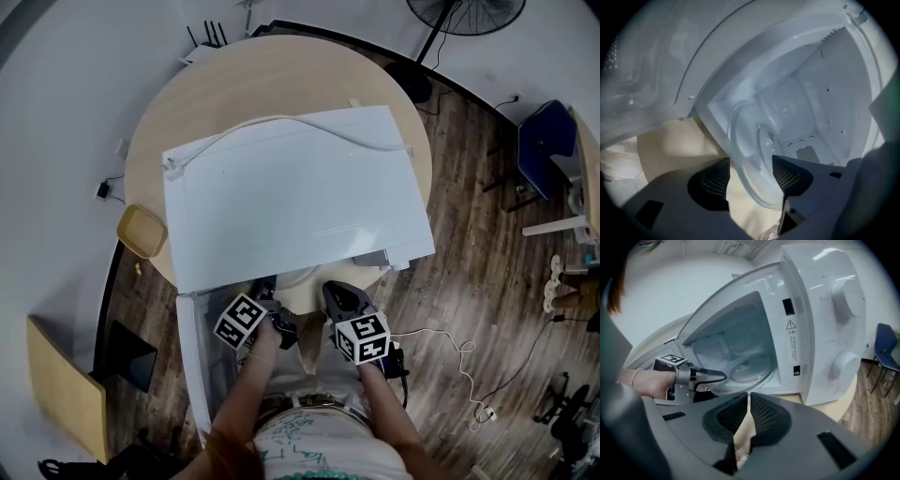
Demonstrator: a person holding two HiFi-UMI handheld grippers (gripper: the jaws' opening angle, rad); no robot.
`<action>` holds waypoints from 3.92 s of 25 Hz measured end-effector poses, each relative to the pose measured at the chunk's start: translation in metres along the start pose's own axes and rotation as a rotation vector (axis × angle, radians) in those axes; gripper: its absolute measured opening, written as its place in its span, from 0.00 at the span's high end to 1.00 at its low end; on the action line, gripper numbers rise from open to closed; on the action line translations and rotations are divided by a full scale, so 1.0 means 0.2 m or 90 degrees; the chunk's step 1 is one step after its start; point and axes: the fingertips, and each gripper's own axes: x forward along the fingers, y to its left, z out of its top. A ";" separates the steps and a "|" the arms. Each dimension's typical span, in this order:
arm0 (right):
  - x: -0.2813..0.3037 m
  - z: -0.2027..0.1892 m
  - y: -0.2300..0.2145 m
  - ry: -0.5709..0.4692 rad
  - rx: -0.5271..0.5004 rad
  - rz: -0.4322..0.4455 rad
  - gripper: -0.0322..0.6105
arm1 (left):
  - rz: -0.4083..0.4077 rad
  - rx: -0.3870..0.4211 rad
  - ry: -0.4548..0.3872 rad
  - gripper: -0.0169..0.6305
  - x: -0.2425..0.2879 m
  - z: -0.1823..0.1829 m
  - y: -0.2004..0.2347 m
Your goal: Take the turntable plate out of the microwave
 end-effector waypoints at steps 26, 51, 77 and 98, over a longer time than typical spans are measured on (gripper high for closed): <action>-0.05 -0.02 -0.05 0.004 0.025 0.015 0.88 | -0.049 -0.089 0.010 0.79 -0.03 -0.04 0.00; 0.03 -0.01 -0.03 -0.024 0.275 0.172 0.58 | -0.171 -0.114 -0.020 0.91 -0.15 -0.04 -0.12; 0.22 0.04 -0.14 -0.016 0.446 0.254 0.73 | -0.200 -0.115 -0.006 0.91 -0.37 -0.28 -0.06; 0.17 0.10 -0.09 -0.043 0.525 0.357 0.88 | -0.187 -0.046 -0.063 0.87 -0.45 -0.34 0.00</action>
